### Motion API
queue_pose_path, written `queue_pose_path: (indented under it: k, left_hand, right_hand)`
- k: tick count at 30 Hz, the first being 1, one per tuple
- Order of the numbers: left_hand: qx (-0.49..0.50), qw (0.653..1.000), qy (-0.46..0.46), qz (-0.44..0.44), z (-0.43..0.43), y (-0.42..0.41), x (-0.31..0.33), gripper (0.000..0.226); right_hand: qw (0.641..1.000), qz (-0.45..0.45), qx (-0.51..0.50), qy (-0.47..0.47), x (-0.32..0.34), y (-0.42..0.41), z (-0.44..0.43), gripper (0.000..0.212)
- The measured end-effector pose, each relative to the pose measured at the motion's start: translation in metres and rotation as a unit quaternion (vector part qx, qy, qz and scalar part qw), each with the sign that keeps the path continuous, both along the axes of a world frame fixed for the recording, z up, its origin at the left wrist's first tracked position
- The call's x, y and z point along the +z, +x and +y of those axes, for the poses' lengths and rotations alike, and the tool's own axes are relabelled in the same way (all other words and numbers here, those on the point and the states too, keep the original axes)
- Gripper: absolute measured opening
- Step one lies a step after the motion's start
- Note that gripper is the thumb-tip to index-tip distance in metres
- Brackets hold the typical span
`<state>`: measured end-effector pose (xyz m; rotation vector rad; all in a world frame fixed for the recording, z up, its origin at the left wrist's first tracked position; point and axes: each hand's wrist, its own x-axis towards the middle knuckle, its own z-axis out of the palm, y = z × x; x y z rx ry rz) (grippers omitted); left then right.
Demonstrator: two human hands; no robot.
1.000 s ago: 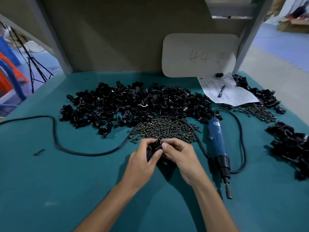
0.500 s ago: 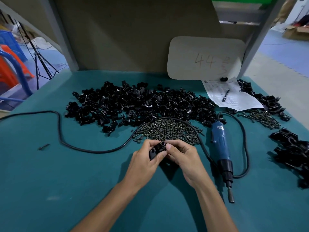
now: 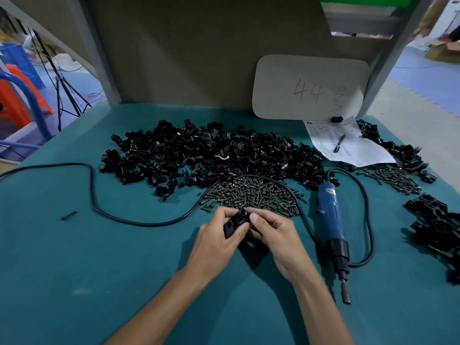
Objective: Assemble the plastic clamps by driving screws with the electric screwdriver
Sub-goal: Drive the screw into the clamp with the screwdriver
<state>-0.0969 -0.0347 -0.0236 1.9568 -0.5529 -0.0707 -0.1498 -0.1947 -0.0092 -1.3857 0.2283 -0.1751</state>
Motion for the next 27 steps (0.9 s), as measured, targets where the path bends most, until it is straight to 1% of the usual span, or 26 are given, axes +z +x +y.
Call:
queue_pose_path:
  k: [4, 7, 13, 17, 24, 27]
  left_hand:
    - [0.001, 1.0, 0.011, -0.003, -0.0005, -0.0004, 0.0017, 0.031]
    - [0.004, 1.0, 0.009, -0.004, -0.001, -0.0005, 0.0024, 0.031]
    - [0.003, 1.0, 0.007, 0.008, -0.0007, -0.001, 0.0037, 0.029]
    - [0.002, 1.0, 0.004, 0.002, -0.0011, -0.0012, 0.0039, 0.028]
    - [0.0, 1.0, -0.007, 0.002, -0.0012, -0.002, 0.0044, 0.029]
    - [-0.003, 1.0, -0.004, 0.0, -0.0015, -0.0017, 0.0036, 0.027]
  right_hand:
    - [1.0, -0.009, -0.002, -0.022, 0.0008, -0.0009, -0.0004, 0.027]
    - [0.999, -0.018, -0.025, -0.028, 0.001, -0.0008, -0.002, 0.024]
    - [0.998, -0.035, -0.02, -0.038, 0.0031, -0.0022, -0.0041, 0.025]
    - [0.999, -0.026, -0.031, -0.034, 0.003, -0.001, -0.0042, 0.02]
    - [0.998, -0.045, 0.001, -0.035, 0.0059, -0.003, -0.0046, 0.022]
    - [0.998, -0.032, 0.005, -0.05, 0.0051, -0.0024, -0.0067, 0.017]
